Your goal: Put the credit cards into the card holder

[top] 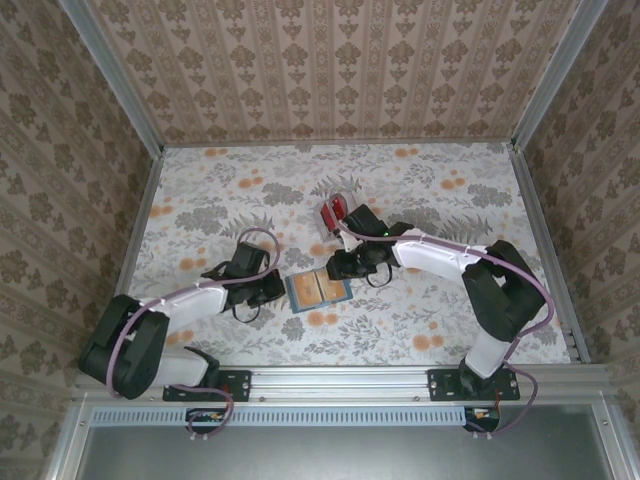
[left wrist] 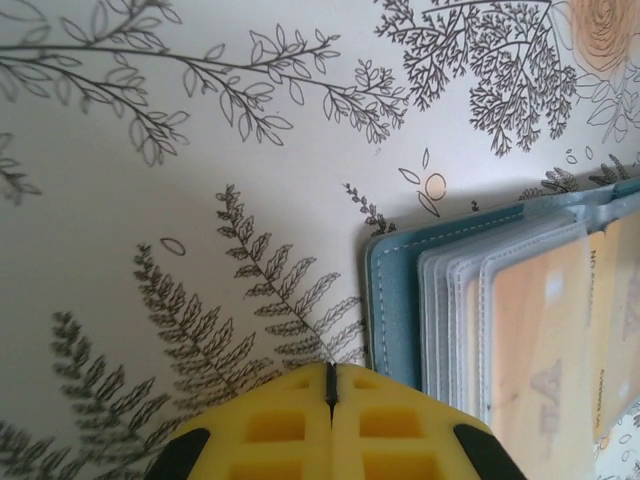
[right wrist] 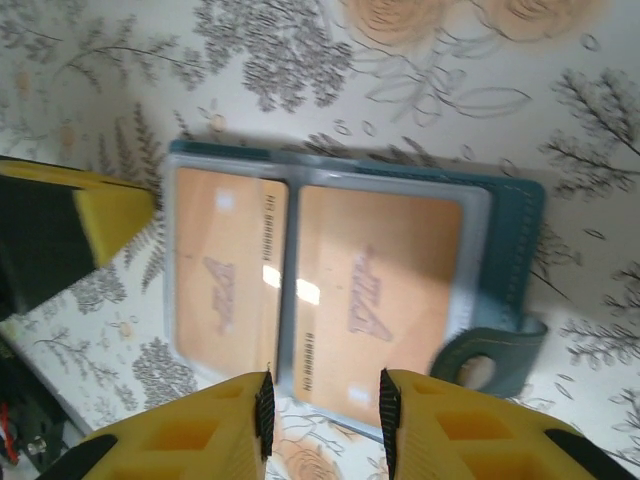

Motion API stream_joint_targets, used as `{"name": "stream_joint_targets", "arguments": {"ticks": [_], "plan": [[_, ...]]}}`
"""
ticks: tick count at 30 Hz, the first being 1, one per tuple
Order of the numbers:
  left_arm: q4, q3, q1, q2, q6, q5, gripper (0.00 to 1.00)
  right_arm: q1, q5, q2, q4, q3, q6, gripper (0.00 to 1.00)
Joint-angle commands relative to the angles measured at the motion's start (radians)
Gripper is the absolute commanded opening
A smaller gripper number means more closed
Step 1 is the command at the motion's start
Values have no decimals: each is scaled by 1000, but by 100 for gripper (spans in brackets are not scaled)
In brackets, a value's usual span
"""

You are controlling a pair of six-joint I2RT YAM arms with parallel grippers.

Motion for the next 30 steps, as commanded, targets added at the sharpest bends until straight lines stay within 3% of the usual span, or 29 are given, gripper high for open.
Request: {"name": "stream_joint_targets", "arguments": {"ticks": [1, 8, 14, 19, 30], "plan": [[-100, 57, 5, -69, 27, -23, 4, 0, 35, 17, -21, -22, -3, 36], [-138, 114, -68, -140, -8, -55, 7, 0, 67, 52, -16, -19, -2, 36], [-112, 173, -169, -13, -22, -73, 6, 1, 72, 84, -8, -21, -2, 36], [-94, 177, -181, 72, -20, -72, 5, 1, 75, 102, 6, -24, 4, 37], [-55, 125, -178, 94, -39, -84, 4, 3, 18, 119, 49, -33, 23, 37]]}}
